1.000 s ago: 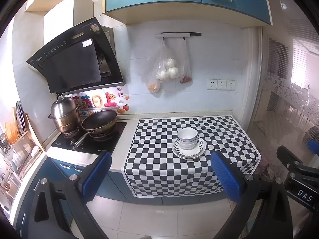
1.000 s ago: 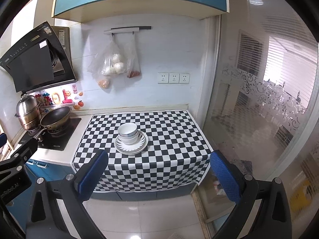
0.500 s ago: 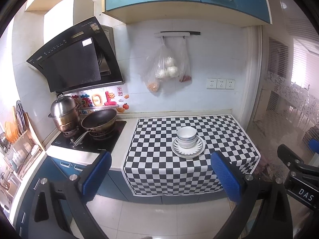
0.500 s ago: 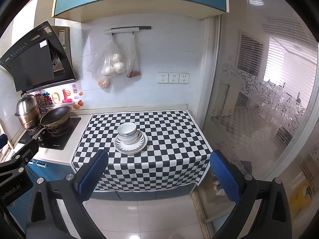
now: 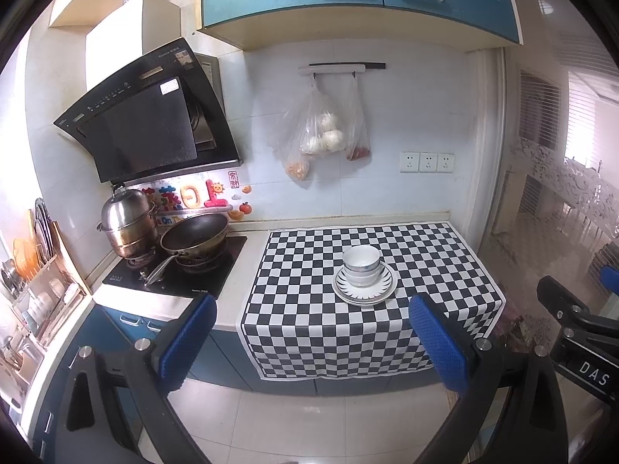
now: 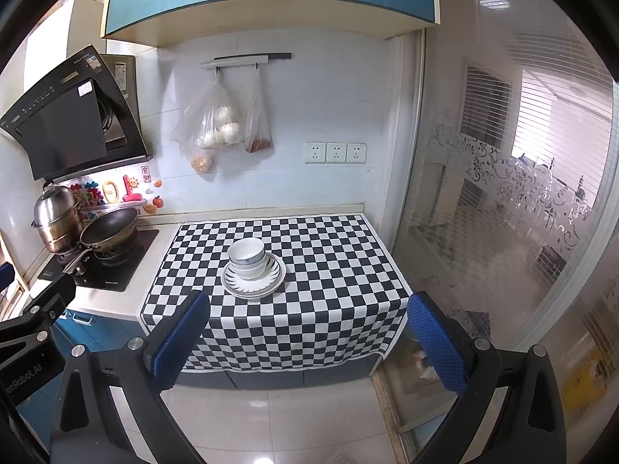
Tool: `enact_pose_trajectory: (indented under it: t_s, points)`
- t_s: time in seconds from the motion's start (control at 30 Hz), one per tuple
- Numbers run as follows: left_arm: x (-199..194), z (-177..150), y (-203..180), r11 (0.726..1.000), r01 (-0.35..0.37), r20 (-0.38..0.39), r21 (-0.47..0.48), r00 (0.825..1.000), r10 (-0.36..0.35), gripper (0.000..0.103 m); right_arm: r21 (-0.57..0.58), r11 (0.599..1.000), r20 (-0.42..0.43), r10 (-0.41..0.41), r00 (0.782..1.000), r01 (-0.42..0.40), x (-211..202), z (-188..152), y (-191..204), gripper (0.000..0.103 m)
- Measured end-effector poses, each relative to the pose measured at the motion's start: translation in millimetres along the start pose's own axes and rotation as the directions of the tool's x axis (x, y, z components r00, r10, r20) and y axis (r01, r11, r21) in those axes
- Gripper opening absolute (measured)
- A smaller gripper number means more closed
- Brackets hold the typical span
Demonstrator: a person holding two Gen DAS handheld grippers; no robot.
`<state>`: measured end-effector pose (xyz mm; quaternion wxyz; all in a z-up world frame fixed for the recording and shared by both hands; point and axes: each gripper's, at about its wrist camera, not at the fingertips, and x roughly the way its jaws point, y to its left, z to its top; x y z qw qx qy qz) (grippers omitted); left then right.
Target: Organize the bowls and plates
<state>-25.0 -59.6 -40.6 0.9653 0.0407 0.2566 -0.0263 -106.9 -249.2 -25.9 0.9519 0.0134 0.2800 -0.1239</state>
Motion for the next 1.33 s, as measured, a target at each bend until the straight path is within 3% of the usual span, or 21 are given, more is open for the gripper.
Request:
enact_pose_trajectory:
  t_s: [1.33]
  points:
    - [-15.6, -6.5, 4.1, 1.0, -0.017, 0.023, -0.008, 1.0, 0.017, 0.102, -0.015, 1.0, 0.013, -0.001, 1.0, 0.001, -11.7, -0.7, 9.1, 0.103]
